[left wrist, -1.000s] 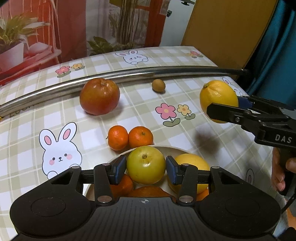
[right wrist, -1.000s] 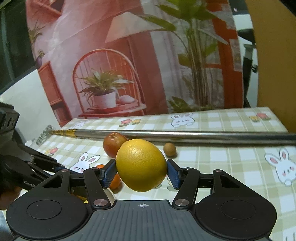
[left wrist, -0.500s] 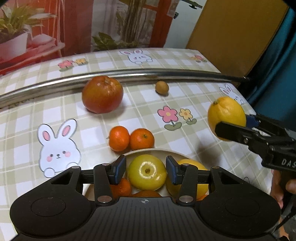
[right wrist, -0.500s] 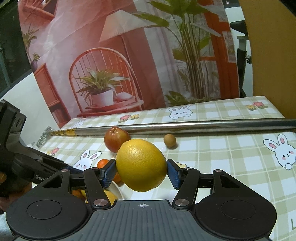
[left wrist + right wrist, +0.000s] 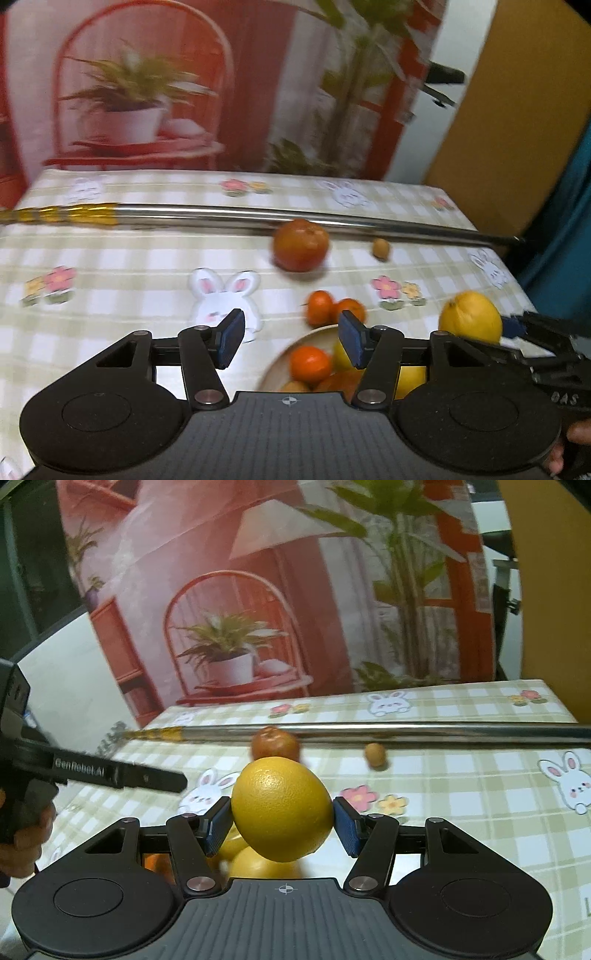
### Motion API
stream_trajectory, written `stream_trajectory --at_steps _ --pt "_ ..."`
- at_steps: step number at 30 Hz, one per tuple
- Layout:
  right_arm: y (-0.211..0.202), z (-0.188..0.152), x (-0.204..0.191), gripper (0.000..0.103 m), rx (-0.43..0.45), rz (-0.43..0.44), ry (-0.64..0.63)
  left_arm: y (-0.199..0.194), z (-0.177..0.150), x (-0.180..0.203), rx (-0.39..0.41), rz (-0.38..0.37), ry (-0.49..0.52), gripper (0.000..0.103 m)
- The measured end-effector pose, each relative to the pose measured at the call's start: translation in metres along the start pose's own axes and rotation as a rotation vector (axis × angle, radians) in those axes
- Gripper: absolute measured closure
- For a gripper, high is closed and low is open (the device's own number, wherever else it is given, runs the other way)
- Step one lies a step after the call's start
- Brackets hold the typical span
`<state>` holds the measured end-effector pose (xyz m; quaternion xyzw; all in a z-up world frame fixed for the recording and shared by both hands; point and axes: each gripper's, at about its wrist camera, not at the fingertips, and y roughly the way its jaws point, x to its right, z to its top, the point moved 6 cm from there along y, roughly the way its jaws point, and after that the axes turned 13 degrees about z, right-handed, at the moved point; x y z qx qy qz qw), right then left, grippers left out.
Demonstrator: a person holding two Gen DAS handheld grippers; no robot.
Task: Organize fruits
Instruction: 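Lower the pear onto the white plate and open the left tool while the right tool carries the citrus, then lower the yellow citrus onto the white plate and open the right tool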
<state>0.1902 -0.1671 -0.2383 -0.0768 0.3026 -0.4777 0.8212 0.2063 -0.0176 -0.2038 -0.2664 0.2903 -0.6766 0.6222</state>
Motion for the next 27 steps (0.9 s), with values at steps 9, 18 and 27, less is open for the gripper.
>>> stream_trajectory --at_steps 9,18,27 --pt "0.012 -0.019 -0.063 0.048 -0.084 0.087 -0.057 -0.034 -0.022 -0.036 0.046 0.103 -0.052 0.036" --pt "0.027 -0.043 -0.099 0.048 -0.217 0.083 -0.11 -0.049 -0.045 -0.063 0.048 0.131 -0.101 0.029" --pt "0.049 -0.064 -0.114 0.048 -0.342 0.056 -0.134 -0.052 -0.052 -0.073 0.05 0.116 -0.144 0.022"
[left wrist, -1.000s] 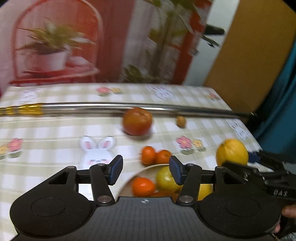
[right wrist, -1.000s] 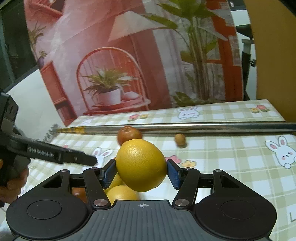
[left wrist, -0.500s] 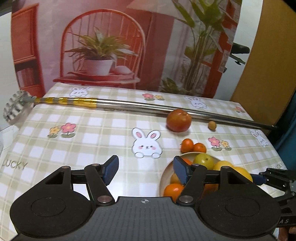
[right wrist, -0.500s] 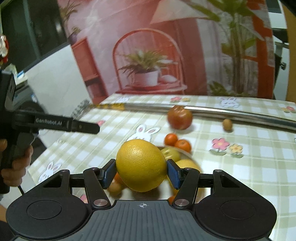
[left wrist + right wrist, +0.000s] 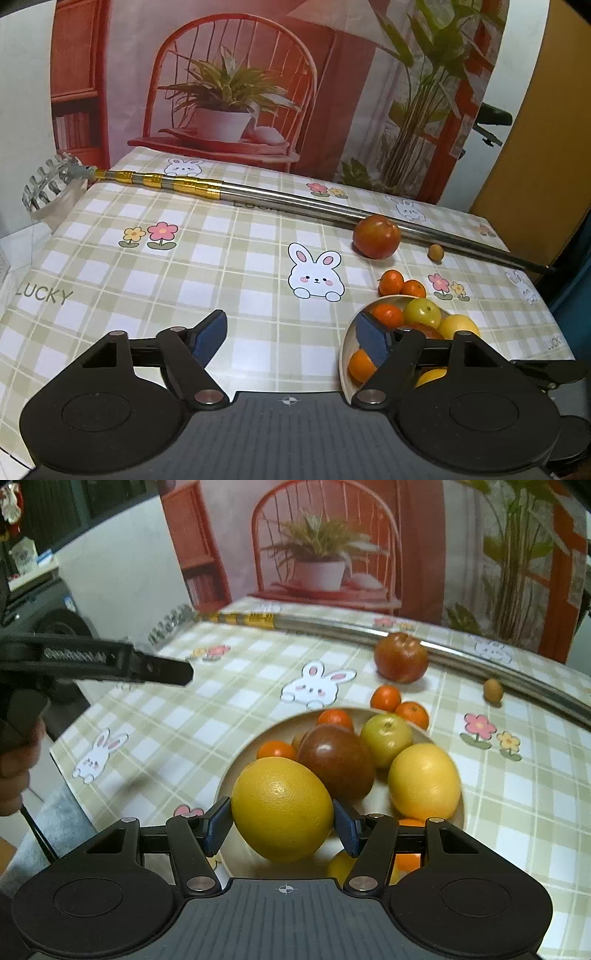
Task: Organize fruits
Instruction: 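Lower the yellow citrus onto the white plate and open the right tool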
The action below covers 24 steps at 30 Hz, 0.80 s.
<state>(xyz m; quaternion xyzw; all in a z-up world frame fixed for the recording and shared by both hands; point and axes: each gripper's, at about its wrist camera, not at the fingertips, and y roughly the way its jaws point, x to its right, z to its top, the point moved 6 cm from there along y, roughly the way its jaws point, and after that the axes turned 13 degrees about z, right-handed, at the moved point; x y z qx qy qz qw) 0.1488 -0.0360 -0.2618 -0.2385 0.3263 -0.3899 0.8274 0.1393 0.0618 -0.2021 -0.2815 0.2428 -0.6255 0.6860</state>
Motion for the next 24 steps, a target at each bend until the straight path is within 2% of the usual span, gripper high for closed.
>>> stream_trajectory --at_steps 8,16,24 --pt "0.018 -0.001 -0.003 0.048 -0.068 -0.013 -0.02 0.002 -0.002 0.001 -0.005 -0.018 -0.003 0.019" --pt "0.025 -0.006 0.0 0.048 -0.098 -0.014 -0.007 0.003 -0.004 0.004 -0.006 0.008 0.023 0.018" --pt "0.021 -0.006 0.002 0.048 -0.074 0.007 0.003 0.003 -0.005 0.007 -0.01 0.024 0.048 0.018"
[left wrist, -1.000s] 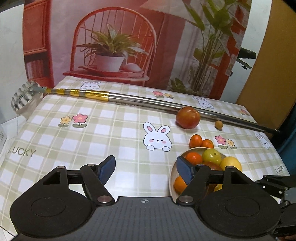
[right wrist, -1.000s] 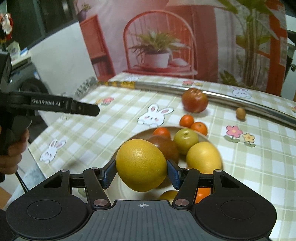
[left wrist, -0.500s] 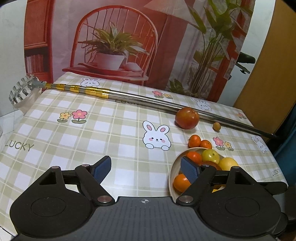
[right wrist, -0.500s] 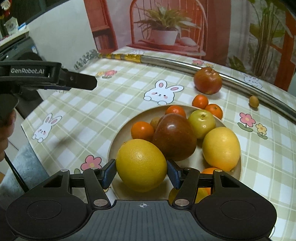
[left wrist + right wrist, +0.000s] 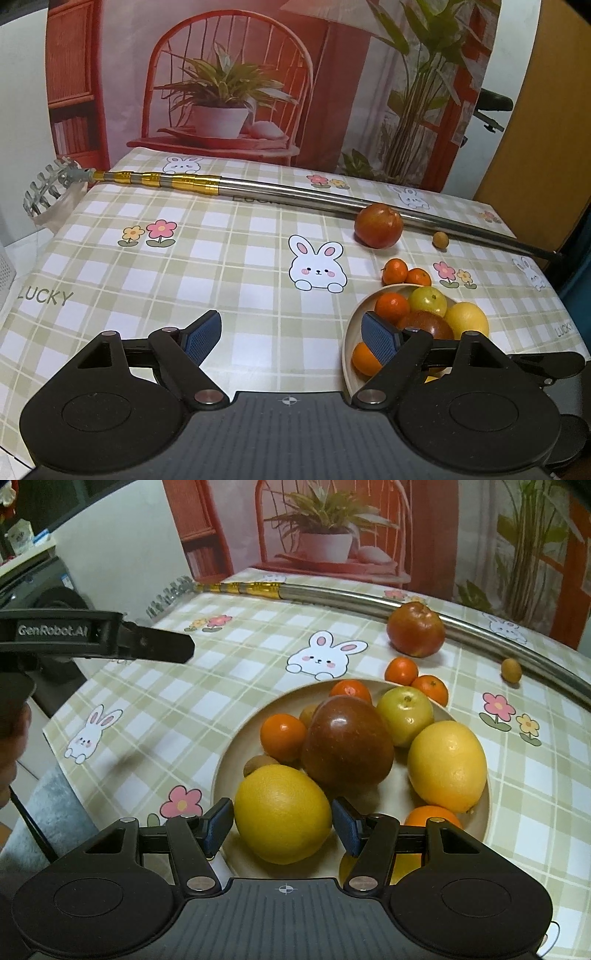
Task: Organize fruits
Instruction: 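Lower the yellow citrus onto the white plate and open the right tool, then move both open tools toward the remaining red apple and tangerines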
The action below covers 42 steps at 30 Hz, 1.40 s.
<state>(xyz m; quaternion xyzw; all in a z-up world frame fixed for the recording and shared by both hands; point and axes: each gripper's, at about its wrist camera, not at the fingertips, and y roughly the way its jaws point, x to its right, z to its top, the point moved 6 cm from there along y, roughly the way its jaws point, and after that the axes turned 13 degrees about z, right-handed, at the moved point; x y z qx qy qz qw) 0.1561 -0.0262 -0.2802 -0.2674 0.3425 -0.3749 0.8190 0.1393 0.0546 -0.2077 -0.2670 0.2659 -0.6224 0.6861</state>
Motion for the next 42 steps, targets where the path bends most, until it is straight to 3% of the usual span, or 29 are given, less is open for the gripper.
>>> stream_trajectory --at_steps 7,15,28,33,36,38,42 --pt "-0.008 0.005 -0.005 0.048 0.039 -0.001 -0.028 0.0 -0.001 0.001 -0.003 0.012 0.014 0.018" --pt "-0.039 0.025 0.002 0.048 0.156 -0.041 -0.041 -0.002 0.005 0.0 0.008 0.018 0.016 0.018" --pt "-0.106 0.063 0.061 0.048 0.357 -0.173 -0.017 -0.008 0.039 0.005 0.049 0.028 0.025 0.018" --pt "-0.12 0.068 0.079 0.048 0.4 -0.203 -0.014 -0.006 0.054 0.02 0.048 -0.017 0.039 0.019" --pt "-0.124 0.071 0.089 0.048 0.416 -0.213 -0.015 -0.003 0.063 0.034 0.037 -0.085 0.03 0.025" --pt "-0.126 0.073 0.094 0.048 0.423 -0.216 -0.016 0.002 0.068 0.045 0.028 -0.124 0.03 0.034" --pt "-0.124 0.077 0.107 0.048 0.432 -0.219 -0.016 0.023 0.074 0.075 0.005 -0.157 0.092 0.047"
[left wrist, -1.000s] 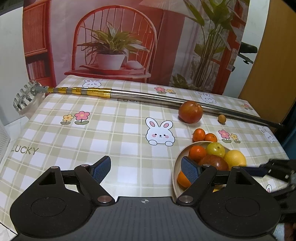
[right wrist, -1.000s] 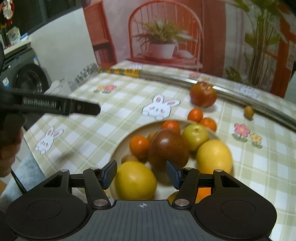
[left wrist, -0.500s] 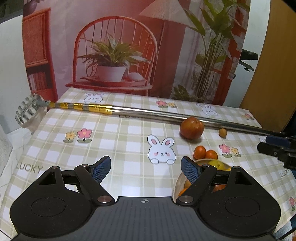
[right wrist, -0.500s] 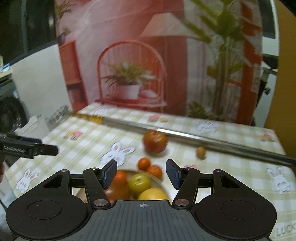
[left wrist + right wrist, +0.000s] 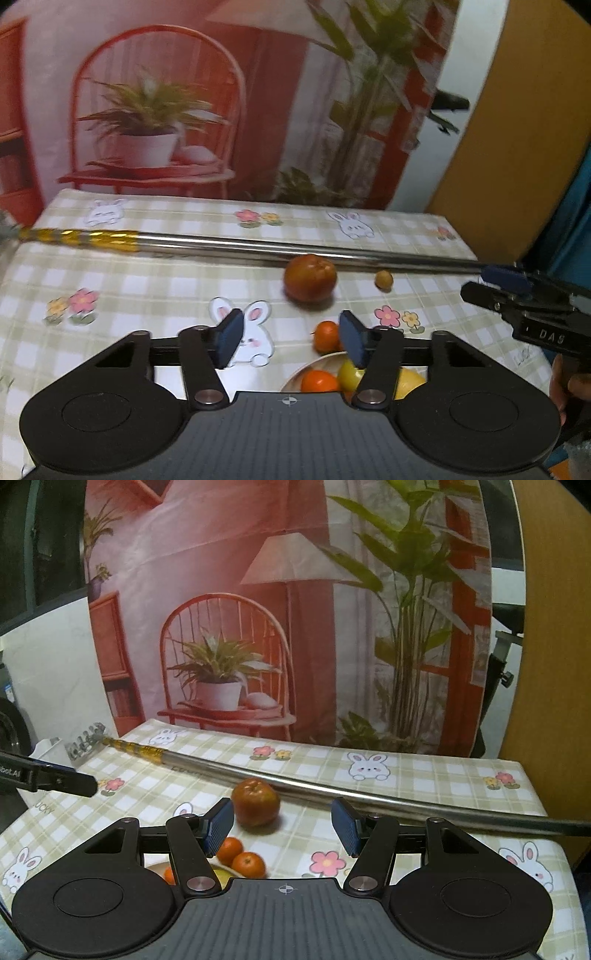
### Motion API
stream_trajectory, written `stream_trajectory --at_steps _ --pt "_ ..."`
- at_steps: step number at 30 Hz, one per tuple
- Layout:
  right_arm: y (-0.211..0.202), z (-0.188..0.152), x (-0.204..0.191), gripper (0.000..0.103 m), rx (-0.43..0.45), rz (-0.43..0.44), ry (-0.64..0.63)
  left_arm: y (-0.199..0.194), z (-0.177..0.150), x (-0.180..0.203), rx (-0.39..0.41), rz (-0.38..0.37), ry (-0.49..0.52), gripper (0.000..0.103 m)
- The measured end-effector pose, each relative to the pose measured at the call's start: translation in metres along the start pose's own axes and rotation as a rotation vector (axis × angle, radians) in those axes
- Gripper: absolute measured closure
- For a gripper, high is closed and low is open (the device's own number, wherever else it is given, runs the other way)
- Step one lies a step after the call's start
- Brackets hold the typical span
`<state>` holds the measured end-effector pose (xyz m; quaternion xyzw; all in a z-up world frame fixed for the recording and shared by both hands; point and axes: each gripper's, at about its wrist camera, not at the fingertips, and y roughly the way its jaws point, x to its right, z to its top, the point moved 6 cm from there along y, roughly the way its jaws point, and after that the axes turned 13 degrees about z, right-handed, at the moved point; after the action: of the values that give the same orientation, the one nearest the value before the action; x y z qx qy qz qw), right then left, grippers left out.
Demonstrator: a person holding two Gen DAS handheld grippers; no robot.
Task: Organize fruits
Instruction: 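Grasp a tangerine with the left tool while the right tool grasps the other tangerine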
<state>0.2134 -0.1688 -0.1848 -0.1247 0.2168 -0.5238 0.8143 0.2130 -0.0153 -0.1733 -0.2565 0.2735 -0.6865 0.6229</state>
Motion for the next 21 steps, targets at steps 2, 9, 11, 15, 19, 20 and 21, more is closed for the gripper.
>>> stream_trajectory --at_steps 2,9,11,15,19,20,21 --pt "0.004 0.0 0.007 0.048 0.003 -0.003 0.006 0.016 0.001 0.011 -0.021 -0.021 0.028 0.048" --pt "0.015 -0.008 0.032 0.048 0.004 -0.002 0.053 0.084 -0.011 0.037 -0.194 -0.104 0.023 0.058" --pt "0.017 -0.013 0.04 0.048 0.0 -0.003 0.069 0.098 -0.013 0.039 -0.218 -0.103 0.022 0.06" --pt "0.019 -0.024 0.054 0.048 0.001 0.008 0.13 0.115 -0.014 0.045 -0.242 -0.115 0.023 0.06" --pt "0.021 -0.031 0.066 0.048 -0.005 0.008 0.164 0.126 -0.012 0.05 -0.259 -0.115 0.029 0.061" --pt "0.022 -0.033 0.068 0.048 -0.006 0.009 0.17 0.127 -0.011 0.05 -0.263 -0.113 0.032 0.062" --pt "0.022 -0.034 0.07 0.048 -0.006 0.01 0.175 0.129 -0.012 0.051 -0.267 -0.112 0.034 0.062"
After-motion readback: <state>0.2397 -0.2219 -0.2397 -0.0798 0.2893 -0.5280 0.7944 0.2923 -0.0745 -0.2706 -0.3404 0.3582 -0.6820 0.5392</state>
